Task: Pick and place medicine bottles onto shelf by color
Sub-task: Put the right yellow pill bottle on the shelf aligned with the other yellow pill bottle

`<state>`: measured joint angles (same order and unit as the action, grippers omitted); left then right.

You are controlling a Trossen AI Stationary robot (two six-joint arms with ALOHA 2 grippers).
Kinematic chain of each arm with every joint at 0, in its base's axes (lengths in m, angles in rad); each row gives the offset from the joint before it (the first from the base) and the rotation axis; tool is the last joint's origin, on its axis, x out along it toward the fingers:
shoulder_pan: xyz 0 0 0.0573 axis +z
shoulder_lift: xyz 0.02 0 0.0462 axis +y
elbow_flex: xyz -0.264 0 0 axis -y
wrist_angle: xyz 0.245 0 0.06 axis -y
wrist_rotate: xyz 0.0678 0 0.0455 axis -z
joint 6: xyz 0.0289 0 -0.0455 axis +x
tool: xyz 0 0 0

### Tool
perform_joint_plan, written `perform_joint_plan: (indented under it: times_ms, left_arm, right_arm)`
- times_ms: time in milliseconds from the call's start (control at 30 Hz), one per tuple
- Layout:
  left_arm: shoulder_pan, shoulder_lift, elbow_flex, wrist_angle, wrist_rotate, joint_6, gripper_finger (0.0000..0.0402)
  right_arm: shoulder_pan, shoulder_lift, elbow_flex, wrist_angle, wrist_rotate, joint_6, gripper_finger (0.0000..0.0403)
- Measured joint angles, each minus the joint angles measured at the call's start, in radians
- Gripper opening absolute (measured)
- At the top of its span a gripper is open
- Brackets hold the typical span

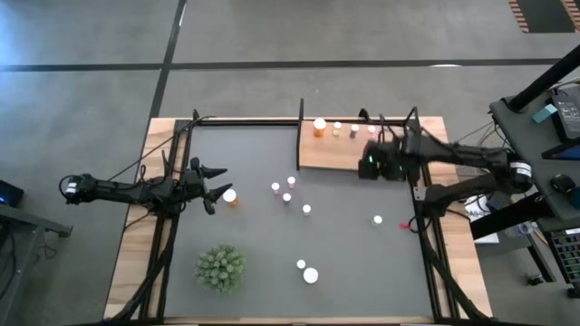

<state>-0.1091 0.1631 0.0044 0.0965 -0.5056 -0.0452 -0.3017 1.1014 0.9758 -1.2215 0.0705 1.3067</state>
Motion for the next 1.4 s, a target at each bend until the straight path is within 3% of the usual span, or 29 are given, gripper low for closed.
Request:
perform_joint_plan:
  times_ms: [267, 567, 1067, 1400]
  left_arm:
    - [0.000, 0.000, 0.000, 0.000, 0.000, 0.000, 0.0238]
    - [0.000, 0.000, 0.000, 0.000, 0.000, 0.000, 0.0238]
    - [0.000, 0.000, 0.000, 0.000, 0.000, 0.000, 0.0238]
    - [0.000, 0.000, 0.000, 0.000, 0.000, 0.000, 0.0238]
  right_arm:
    - [0.283, -0.031, -0.138, 0.074, 0.000, 0.368, 0.0235]
    - [0.483, 0.035, -0.150, 0.112, 0.009, 0.589, 0.0235]
    - [0.596, 0.180, -0.150, 0.169, -0.020, 0.724, 0.0235]
    - [0.606, 0.191, -0.150, 0.203, -0.026, 0.719, 0.0228]
